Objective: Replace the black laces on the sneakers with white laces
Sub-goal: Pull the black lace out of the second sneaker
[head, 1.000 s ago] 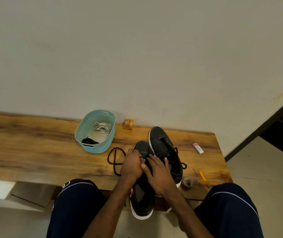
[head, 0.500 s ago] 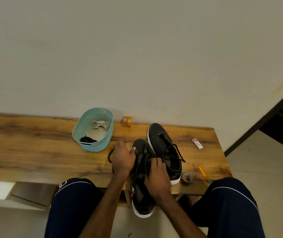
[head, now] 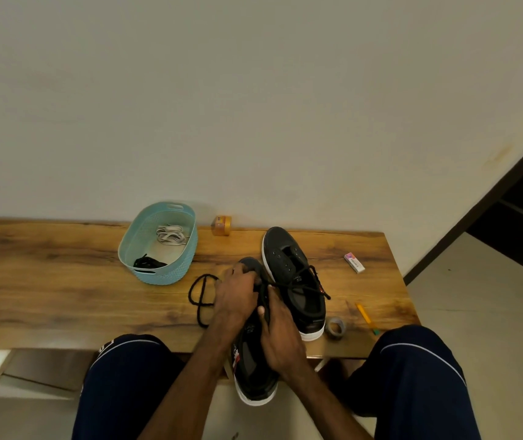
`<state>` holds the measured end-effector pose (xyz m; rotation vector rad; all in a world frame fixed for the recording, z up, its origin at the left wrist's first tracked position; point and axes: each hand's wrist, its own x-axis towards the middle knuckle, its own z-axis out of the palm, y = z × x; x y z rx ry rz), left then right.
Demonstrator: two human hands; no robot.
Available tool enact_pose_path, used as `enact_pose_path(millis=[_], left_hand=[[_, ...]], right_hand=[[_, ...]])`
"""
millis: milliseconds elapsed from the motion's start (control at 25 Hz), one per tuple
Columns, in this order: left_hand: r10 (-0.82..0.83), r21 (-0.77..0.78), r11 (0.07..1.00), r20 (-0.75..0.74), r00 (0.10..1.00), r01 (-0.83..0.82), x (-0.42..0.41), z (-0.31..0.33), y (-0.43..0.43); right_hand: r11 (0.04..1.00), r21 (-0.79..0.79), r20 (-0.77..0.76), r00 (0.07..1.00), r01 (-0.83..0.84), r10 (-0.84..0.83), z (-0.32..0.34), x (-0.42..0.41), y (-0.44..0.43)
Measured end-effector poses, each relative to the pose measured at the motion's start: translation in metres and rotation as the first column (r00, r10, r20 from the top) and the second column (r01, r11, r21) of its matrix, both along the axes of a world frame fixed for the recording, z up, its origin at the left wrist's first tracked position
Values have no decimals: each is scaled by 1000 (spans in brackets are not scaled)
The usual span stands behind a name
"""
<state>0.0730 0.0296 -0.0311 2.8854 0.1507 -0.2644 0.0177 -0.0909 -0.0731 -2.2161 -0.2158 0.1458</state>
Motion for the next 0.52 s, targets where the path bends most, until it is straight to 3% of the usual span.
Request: enact_pose_path(millis=[360, 520], left_hand=[[-55, 11, 998, -39, 998, 56, 4, 1, -6], [14, 103, 994, 95, 995, -24, 3, 6, 1]], right_hand=[[992, -115, -14, 999, -53, 52, 0, 2, -3], [979, -191, 8, 997, -70, 73, 3, 2, -3]])
